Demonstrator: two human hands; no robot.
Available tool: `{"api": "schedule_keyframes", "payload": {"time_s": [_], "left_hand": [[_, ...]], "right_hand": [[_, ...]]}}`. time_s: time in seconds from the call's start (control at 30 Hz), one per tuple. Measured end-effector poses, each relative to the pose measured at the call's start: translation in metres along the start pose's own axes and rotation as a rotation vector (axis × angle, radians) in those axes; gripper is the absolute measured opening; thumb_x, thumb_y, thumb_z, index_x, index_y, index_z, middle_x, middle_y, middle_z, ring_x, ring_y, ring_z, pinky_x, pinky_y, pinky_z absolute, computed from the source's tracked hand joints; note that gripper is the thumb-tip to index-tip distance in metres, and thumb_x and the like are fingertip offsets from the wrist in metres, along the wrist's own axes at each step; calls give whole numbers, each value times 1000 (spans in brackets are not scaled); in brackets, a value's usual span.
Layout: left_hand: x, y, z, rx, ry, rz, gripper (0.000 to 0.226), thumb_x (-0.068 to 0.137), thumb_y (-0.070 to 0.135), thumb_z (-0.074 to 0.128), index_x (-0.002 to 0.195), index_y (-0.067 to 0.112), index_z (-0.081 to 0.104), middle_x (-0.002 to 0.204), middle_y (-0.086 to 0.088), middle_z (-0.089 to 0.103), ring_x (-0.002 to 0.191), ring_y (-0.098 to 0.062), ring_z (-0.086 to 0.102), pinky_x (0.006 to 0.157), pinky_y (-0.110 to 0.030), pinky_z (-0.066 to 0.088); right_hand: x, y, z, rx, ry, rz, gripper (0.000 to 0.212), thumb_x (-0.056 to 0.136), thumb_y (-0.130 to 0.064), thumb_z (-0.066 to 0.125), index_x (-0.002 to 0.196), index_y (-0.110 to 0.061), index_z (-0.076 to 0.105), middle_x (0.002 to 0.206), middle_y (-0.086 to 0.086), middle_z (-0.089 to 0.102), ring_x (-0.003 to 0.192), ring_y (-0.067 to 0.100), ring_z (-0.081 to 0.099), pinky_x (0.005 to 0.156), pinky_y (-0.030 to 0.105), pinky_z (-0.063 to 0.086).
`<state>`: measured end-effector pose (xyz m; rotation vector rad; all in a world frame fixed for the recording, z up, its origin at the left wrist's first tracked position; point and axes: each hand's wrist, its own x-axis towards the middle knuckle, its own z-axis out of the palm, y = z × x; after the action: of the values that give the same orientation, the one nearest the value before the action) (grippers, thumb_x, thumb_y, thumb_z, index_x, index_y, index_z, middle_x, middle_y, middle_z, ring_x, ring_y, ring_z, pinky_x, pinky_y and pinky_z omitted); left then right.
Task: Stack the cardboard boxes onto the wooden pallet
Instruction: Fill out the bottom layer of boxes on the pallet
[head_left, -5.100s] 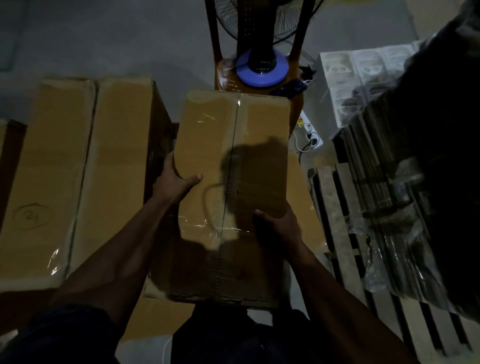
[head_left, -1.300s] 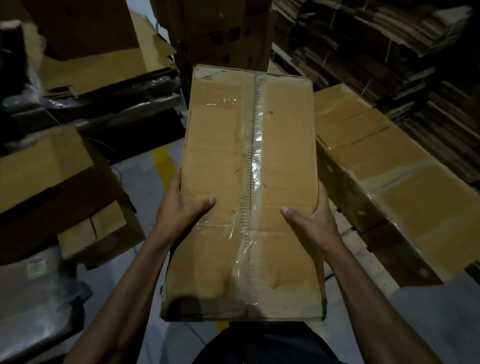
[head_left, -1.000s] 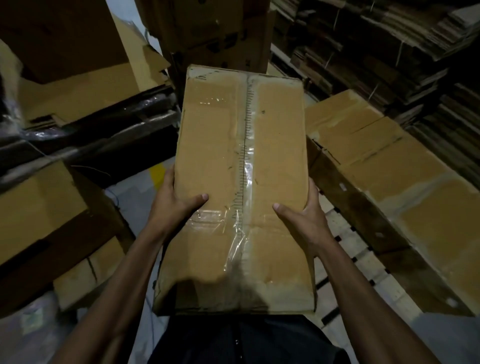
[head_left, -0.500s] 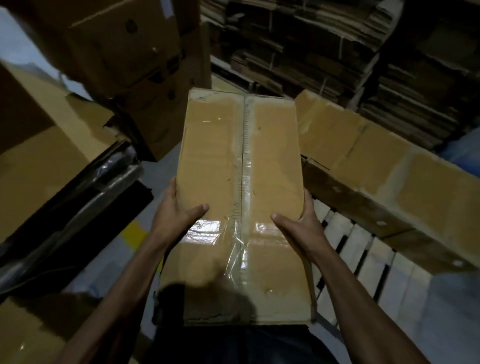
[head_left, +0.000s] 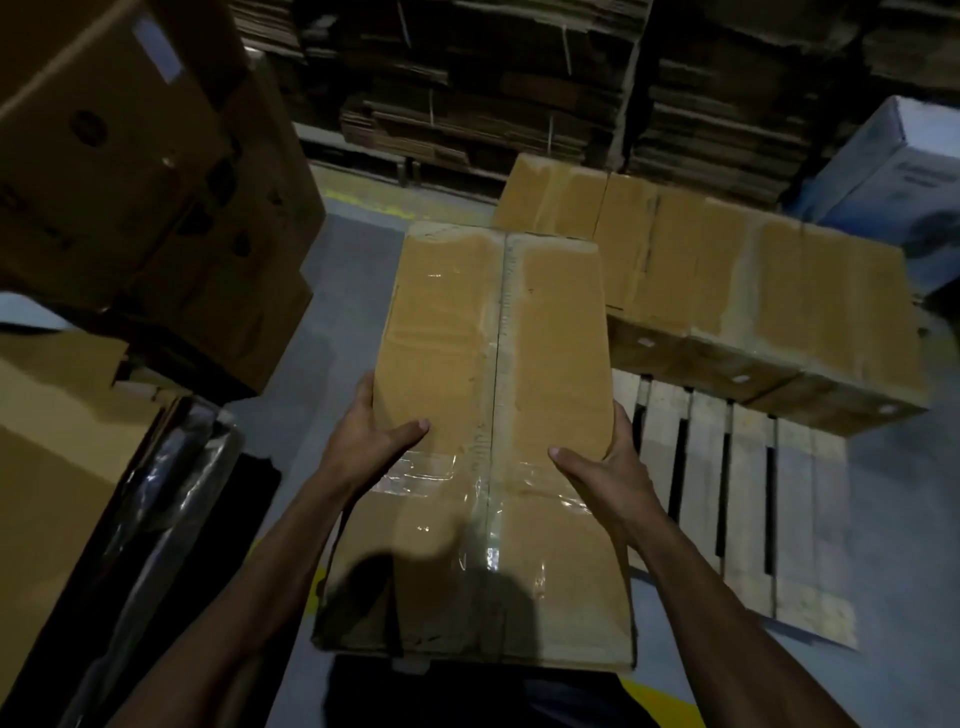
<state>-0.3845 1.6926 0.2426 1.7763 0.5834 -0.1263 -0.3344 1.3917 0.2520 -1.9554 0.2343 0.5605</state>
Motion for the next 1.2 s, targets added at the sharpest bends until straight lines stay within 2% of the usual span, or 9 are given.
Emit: {"api": "schedule_keyframes", "payload": {"time_s": [0.13, 0.3, 0.43, 0.5, 0.6, 0.8, 0.93, 1.07, 1.2], "left_hand": [[47, -6, 2, 44, -43, -47, 88, 58, 63, 82, 132, 46, 37, 126, 7, 59, 114, -22, 60, 95, -55, 52], [99, -16, 12, 97, -78, -89, 98, 57, 62, 80, 140, 37, 34, 128, 6, 57, 115, -23, 58, 97, -53, 51], [140, -37, 22, 154, -127, -71, 100, 57, 63, 77, 142, 30, 35, 126, 10, 56, 115, -20, 57, 97, -52, 51], [160, -53, 27, 162, -155, -77, 101, 57, 63, 77, 143, 32, 33, 126, 13, 53, 115, -19, 56, 97, -50, 51], [200, -94, 36, 189, -204, -90, 98, 60, 65, 74, 143, 43, 27, 125, 20, 49, 117, -21, 52, 98, -52, 48], [263, -168, 48, 251, -223, -1, 84, 68, 63, 70, 141, 49, 30, 118, 34, 55, 113, -22, 59, 94, -54, 49], [299, -205, 60, 272, -199, 31, 89, 69, 61, 69, 144, 48, 23, 118, 13, 60, 109, -24, 59, 88, -49, 52], [322, -230, 71, 260, -189, 68, 104, 67, 61, 70, 152, 32, 18, 118, 26, 51, 115, -15, 55, 89, -35, 48], [336, -248, 84, 293, -139, 87, 111, 62, 71, 64, 154, 28, 19, 141, 9, 46, 128, -20, 47, 96, -37, 44]], "right_hand": [[41, 2, 10, 0, -20, 54, 104, 58, -67, 78, 143, -57, 20, 117, -19, 59, 110, 23, 61, 98, 55, 51], [90, 19, 24, 16, -10, 131, 108, 56, -68, 79, 146, -56, 19, 125, -11, 62, 114, 24, 61, 101, 54, 49], [122, 37, 40, 35, -1, 159, 101, 66, -60, 83, 145, -57, 20, 121, -17, 62, 112, 22, 62, 101, 53, 49], [139, 50, 51, 37, 6, 184, 101, 69, -58, 83, 147, -56, 18, 120, -19, 61, 112, 21, 61, 102, 53, 49], [172, 84, 77, 54, 51, 214, 109, 60, -66, 81, 147, -58, 16, 124, -17, 61, 112, 20, 62, 102, 51, 49], [227, 143, 126, 63, 140, 222, 103, 76, -41, 85, 153, -49, 17, 118, -27, 59, 110, 14, 63, 96, 34, 48], [259, 171, 150, 61, 183, 198, 105, 78, -38, 84, 155, -46, 14, 118, -29, 56, 108, 11, 61, 93, 30, 48], [284, 189, 162, 48, 202, 168, 102, 79, -39, 84, 152, -50, 15, 124, -18, 57, 106, 11, 59, 91, 37, 51], [297, 205, 165, 59, 239, 150, 103, 81, -31, 83, 156, -42, 14, 114, -34, 48, 97, -5, 55, 82, 22, 46]]}}
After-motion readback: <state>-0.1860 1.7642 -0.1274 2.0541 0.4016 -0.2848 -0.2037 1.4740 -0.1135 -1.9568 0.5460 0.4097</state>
